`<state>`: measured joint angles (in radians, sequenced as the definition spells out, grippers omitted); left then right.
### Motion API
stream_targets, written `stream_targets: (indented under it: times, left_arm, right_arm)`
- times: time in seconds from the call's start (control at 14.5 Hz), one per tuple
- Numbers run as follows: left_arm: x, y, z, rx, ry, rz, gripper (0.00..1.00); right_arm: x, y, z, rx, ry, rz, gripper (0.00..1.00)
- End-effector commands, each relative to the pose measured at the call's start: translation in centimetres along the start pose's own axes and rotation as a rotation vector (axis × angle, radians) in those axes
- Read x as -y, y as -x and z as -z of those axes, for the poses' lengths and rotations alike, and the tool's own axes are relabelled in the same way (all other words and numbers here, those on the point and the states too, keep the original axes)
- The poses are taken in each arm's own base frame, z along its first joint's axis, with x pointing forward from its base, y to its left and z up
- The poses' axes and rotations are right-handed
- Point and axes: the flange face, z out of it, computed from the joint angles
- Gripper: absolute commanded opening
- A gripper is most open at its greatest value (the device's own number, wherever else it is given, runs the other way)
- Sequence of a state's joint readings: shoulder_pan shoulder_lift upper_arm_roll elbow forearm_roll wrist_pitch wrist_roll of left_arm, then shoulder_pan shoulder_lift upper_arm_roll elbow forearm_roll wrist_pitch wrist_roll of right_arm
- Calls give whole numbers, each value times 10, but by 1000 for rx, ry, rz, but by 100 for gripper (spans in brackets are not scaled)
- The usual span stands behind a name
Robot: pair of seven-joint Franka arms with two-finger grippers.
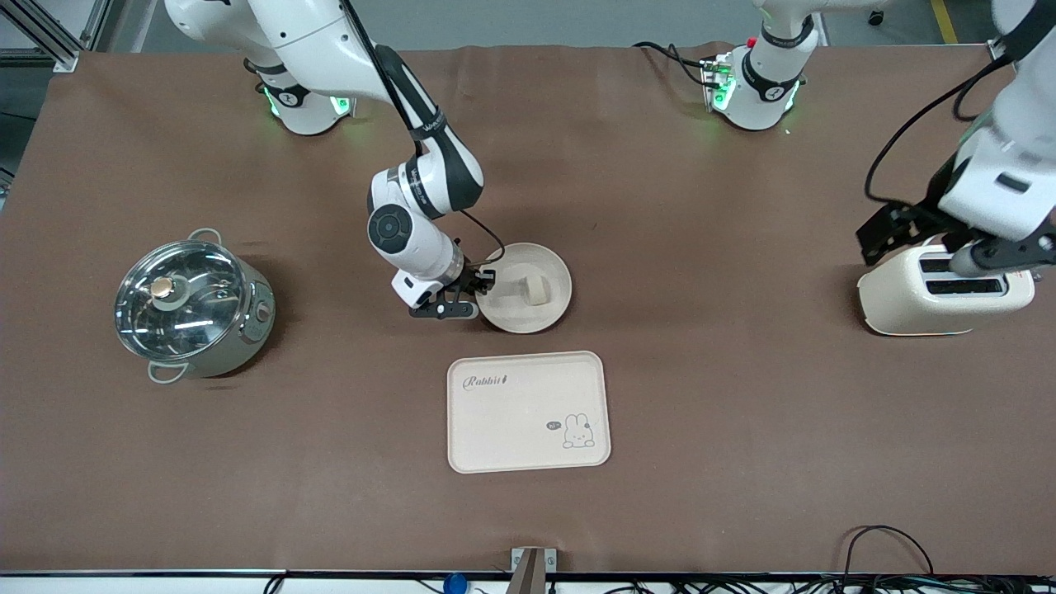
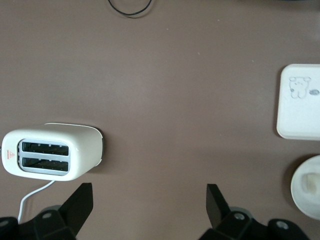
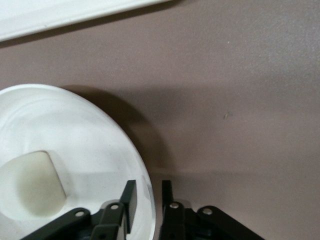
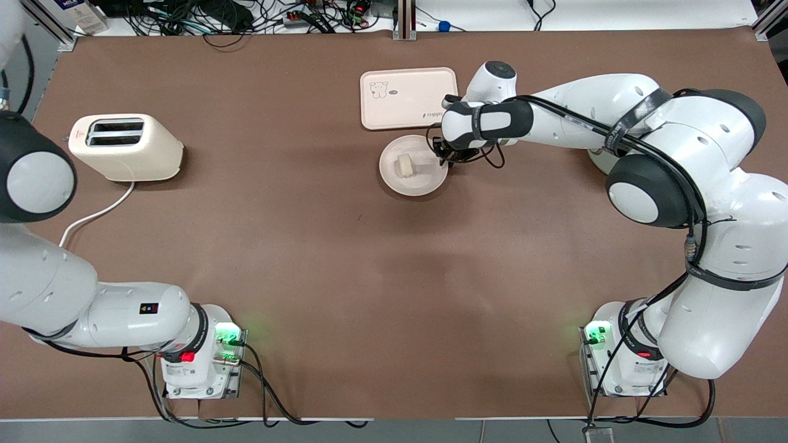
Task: Place bun in plate and plate on tray
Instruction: 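Open the left gripper and withdraw it while the right gripper grips the plate, then lift the plate by its rim with the right gripper over the tray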
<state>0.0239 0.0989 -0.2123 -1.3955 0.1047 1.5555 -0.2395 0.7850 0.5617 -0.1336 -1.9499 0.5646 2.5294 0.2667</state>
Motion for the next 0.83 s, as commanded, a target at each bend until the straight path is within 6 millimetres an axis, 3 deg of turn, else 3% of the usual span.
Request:
stream_targets:
  times: [0.0,0.21,0.42,0.62,0.76]
  left_arm:
    - [33,31,10,15,33,-64,100]
    - [43,55,13,58,34,-104,100]
    - [49,51,15,54,40,-105,100]
    - [59,49,14,56,42,-108,100]
    - [67,48,12,59,41,-96,100]
  right_arm:
    - [4,8,-2,-22,-12,4,0]
    - [5,9,-1,-18,-19,-1,0]
    - [20,11,19,-11,-70,-17,0]
    - [34,-13,46,-40,-170,-73,0]
    - [28,-49,39,-64,-181,-103,0]
